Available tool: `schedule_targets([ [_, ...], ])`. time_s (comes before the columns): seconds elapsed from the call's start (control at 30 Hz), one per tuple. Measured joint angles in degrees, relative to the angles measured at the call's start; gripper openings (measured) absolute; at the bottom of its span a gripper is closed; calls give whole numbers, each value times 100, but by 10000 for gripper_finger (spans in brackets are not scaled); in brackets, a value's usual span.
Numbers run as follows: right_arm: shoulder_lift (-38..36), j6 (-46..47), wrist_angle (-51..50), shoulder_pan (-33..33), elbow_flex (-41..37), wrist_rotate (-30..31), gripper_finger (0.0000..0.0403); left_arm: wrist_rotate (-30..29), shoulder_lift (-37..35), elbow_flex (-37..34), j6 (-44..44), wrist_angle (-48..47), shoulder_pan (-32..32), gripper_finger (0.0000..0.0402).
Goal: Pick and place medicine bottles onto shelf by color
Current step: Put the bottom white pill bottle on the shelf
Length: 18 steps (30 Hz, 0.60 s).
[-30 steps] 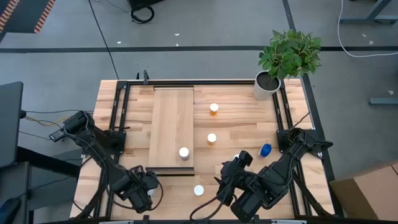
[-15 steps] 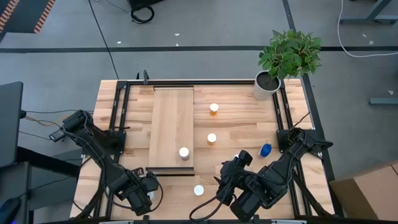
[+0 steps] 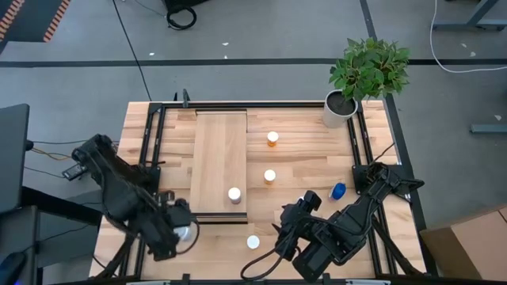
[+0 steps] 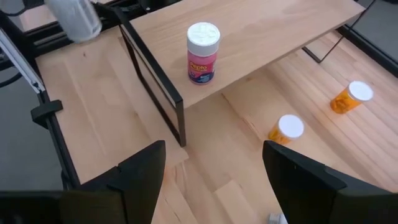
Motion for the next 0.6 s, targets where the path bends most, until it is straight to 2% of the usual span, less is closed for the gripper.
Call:
schedule_targets([
  [0.13, 0, 17, -1, -131, 0, 9, 276, -171, -2, 667, 723, -476, 474, 206],
  [0.23, 0, 177, -1, -278, 0, 17, 276, -169, -4, 898, 1395, -467, 868, 212],
  [0.47, -110, 1049, 1, -683, 2, -4, 276, -80, 0, 1021, 2539, -469, 1589, 205],
  [0.6, -254, 1242, -1, -938, 1, -233, 276, -77, 23, 1021, 3050, -470, 1857, 216],
])
